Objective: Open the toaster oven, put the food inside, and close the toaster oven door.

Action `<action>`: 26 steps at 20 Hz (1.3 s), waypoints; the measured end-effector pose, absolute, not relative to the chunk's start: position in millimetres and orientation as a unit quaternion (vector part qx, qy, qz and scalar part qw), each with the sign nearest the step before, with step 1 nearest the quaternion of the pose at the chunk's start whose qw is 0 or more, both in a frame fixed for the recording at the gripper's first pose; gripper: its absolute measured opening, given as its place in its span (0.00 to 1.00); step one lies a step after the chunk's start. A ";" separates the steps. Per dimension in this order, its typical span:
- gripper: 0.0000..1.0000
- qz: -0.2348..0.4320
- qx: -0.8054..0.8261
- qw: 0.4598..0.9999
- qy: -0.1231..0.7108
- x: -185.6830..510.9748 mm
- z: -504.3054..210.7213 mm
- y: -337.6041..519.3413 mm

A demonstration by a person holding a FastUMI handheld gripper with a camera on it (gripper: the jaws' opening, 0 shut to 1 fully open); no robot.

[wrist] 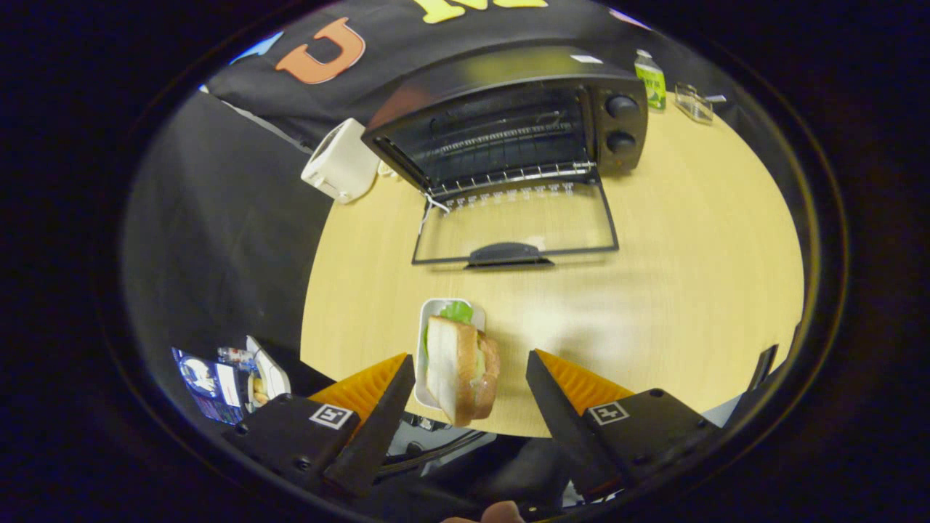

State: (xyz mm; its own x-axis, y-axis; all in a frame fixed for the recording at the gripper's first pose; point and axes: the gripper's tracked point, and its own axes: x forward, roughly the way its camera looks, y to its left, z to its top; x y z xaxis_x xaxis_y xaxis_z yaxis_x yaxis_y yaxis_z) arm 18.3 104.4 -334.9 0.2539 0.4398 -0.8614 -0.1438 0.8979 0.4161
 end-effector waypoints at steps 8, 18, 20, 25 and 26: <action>0.96 0.218 0.186 0.717 0.636 5.2 -368.7 125.1; 0.32 0.236 0.219 0.686 0.653 1.4 -343.5 133.9; 0.30 0.247 0.226 0.687 0.645 2.4 -325.3 134.0; 0.29 0.262 0.322 0.696 0.585 35.0 -267.1 135.3; 0.28 0.260 0.343 0.702 0.567 46.0 -260.3 132.8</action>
